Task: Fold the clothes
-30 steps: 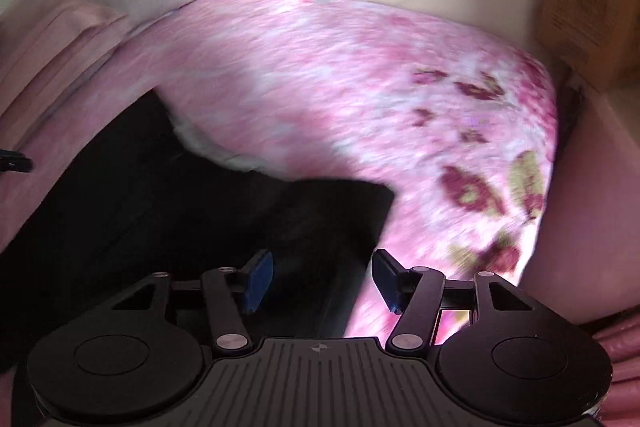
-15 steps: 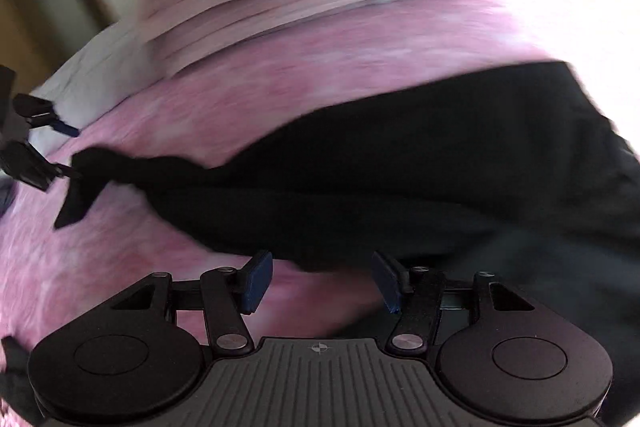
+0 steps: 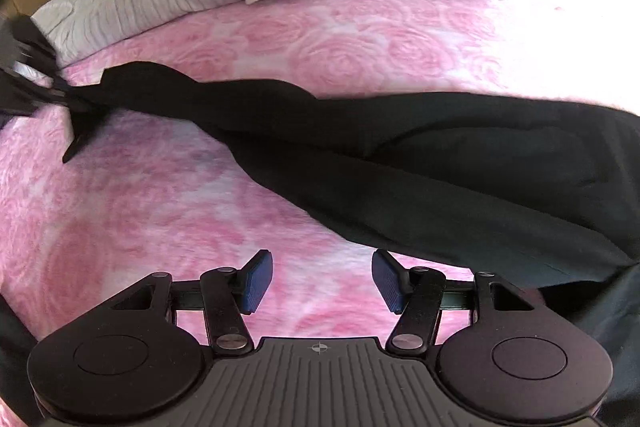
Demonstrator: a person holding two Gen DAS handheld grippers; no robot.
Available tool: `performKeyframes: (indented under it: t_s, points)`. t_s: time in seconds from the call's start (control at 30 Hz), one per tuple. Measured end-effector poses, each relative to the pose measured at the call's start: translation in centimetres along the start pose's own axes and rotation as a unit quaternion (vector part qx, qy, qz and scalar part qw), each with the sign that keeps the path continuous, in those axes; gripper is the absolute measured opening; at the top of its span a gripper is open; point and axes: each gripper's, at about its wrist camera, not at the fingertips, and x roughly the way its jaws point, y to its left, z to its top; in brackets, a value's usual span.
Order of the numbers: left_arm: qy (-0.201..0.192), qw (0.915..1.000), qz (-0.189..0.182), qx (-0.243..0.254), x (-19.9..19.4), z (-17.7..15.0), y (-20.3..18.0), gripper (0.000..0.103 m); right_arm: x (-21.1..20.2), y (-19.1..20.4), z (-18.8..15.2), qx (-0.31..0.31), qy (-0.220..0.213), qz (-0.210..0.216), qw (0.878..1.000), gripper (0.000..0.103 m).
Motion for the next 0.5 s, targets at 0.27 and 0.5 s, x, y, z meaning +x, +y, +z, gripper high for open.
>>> performKeyframes:
  t_s: [0.27, 0.5]
  points:
    - [-0.038, 0.9950, 0.019, -0.091, -7.1, 2.2, 8.7, 0.005, -4.1, 3.6, -0.5, 0.036, -0.020, -0.025, 0.999, 0.059]
    - [0.053, 0.9653, 0.139, -0.215, 2.2, -3.8, 11.4, 0.032, -1.2, 3.8, -2.1, 0.013, 0.006, -0.012, 1.000, 0.059]
